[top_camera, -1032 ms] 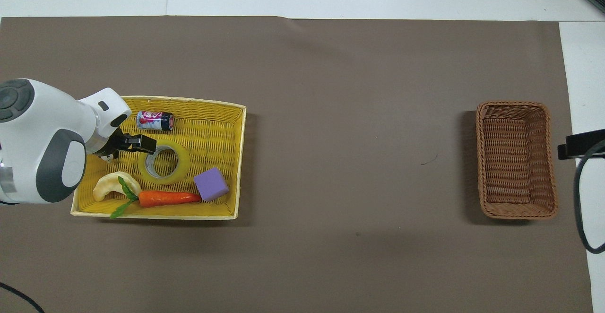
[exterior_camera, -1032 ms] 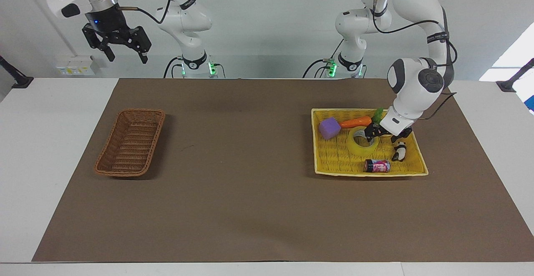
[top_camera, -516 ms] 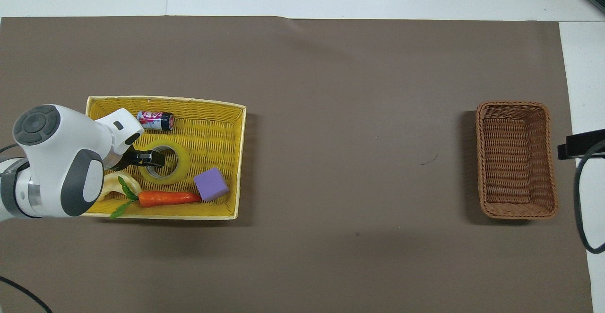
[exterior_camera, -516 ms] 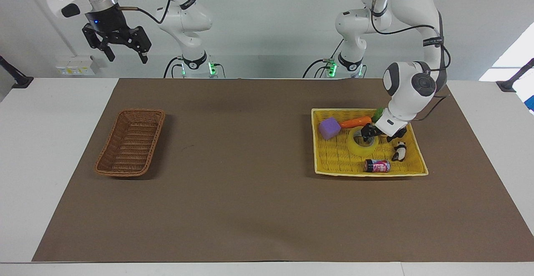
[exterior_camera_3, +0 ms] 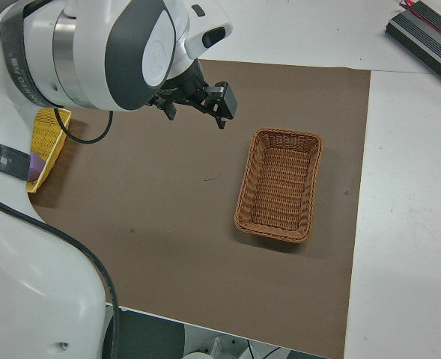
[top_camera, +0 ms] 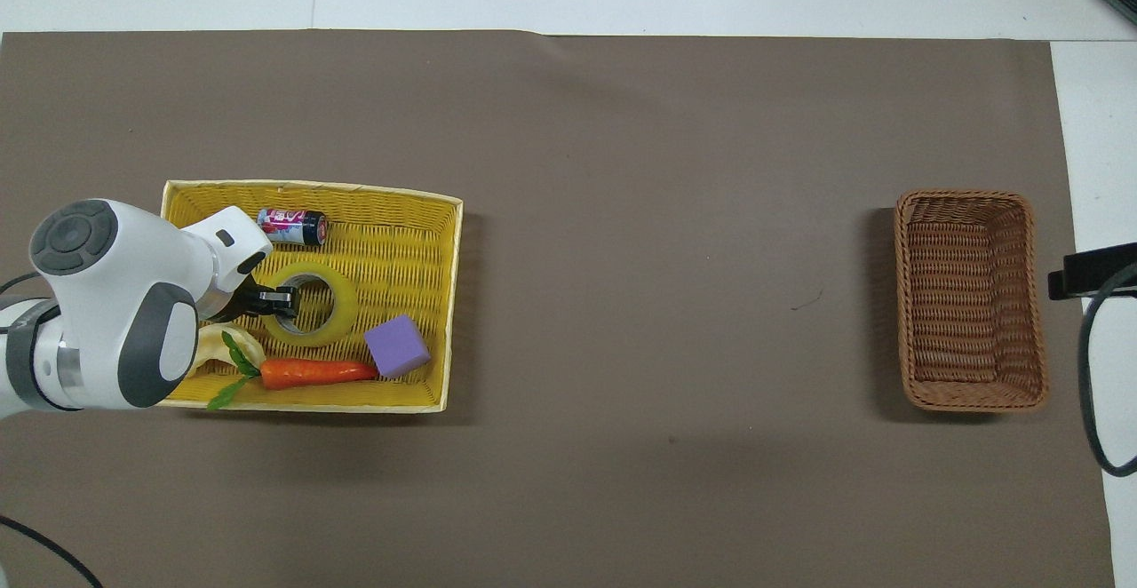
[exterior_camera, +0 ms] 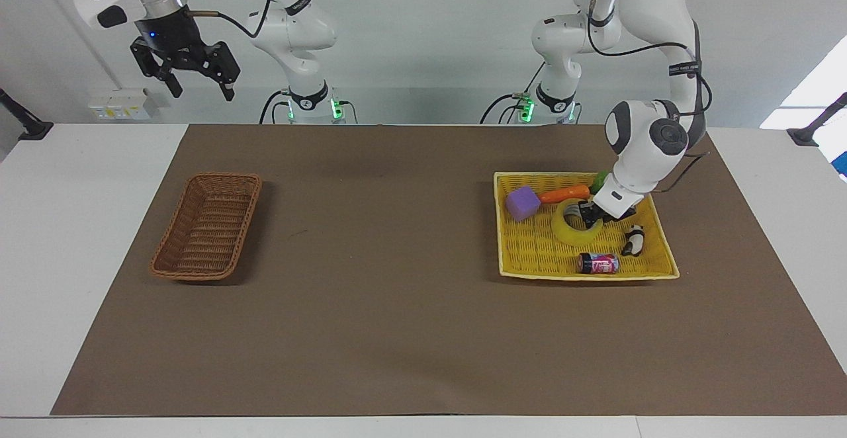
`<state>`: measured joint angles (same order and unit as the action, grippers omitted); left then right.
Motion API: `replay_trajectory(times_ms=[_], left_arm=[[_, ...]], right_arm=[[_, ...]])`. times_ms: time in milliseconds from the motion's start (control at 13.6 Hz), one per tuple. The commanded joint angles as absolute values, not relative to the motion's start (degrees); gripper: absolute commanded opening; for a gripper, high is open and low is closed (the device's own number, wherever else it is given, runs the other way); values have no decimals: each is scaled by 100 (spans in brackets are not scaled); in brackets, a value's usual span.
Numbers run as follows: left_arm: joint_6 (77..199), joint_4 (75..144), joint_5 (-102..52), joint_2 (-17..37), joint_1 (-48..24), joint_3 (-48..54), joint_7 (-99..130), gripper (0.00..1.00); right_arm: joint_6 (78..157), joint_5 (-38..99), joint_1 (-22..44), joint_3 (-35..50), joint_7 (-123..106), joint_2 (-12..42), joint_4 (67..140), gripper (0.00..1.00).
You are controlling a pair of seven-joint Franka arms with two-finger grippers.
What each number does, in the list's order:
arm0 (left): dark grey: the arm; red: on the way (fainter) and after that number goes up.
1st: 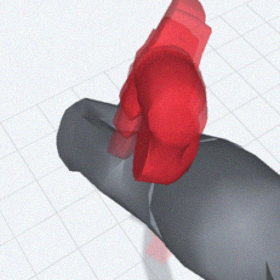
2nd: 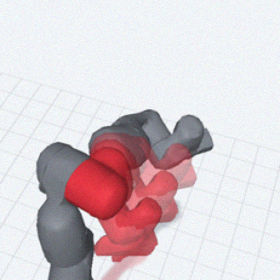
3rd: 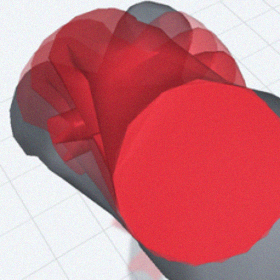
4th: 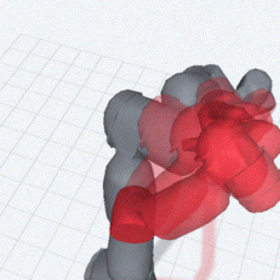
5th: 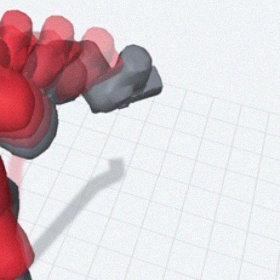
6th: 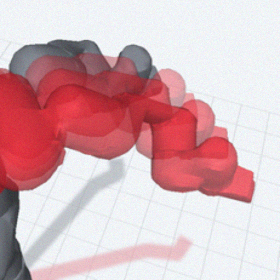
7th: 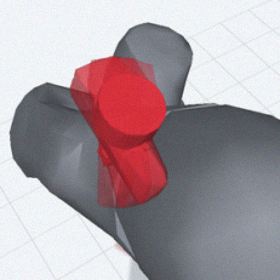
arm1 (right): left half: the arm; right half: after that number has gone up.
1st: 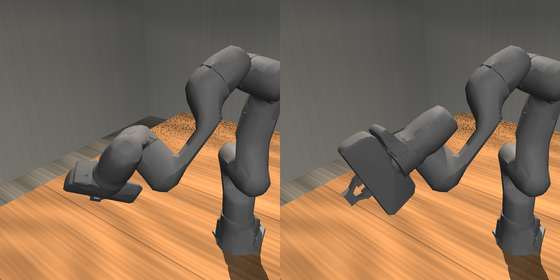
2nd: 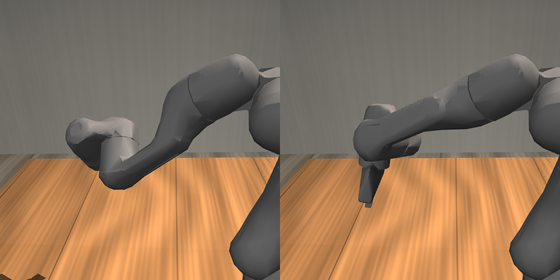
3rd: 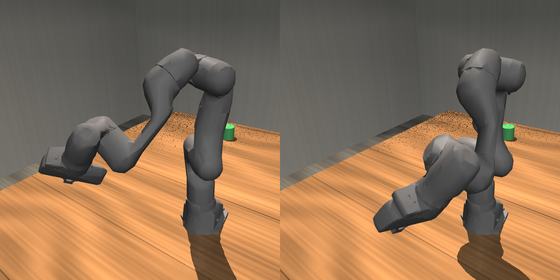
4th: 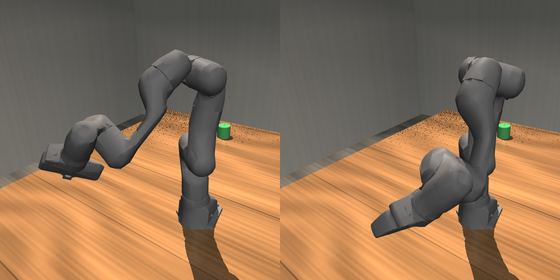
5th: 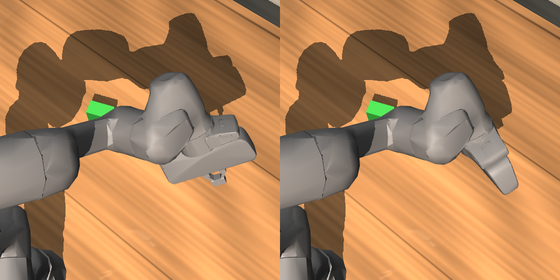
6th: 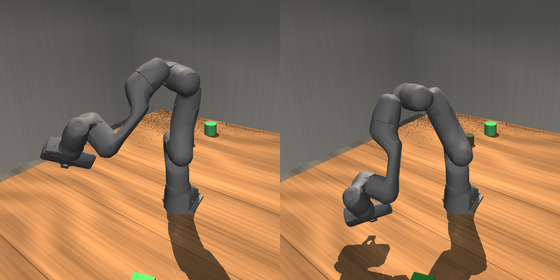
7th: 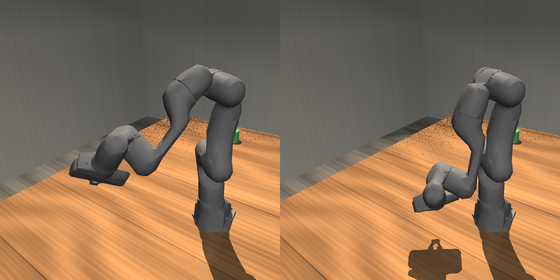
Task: Move tape to another basket
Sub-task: 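Close the left gripper on the rim of the yellow tape, then lift the tape with the left gripper while the right gripper approaches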
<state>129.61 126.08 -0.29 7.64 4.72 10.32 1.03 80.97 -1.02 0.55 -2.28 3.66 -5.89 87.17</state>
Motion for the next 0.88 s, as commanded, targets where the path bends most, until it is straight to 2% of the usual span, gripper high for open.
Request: replay_trajectory(times_ms=[0,811], left_arm=[[12492,12175,-97,738,360,967,263,0],[9846,10100,-237,528,352,1046,633,0]], right_arm=[[8051,-9,9,-229,237,-694,8824,100],[8059,-9,0,-220,237,-694,8815,100]])
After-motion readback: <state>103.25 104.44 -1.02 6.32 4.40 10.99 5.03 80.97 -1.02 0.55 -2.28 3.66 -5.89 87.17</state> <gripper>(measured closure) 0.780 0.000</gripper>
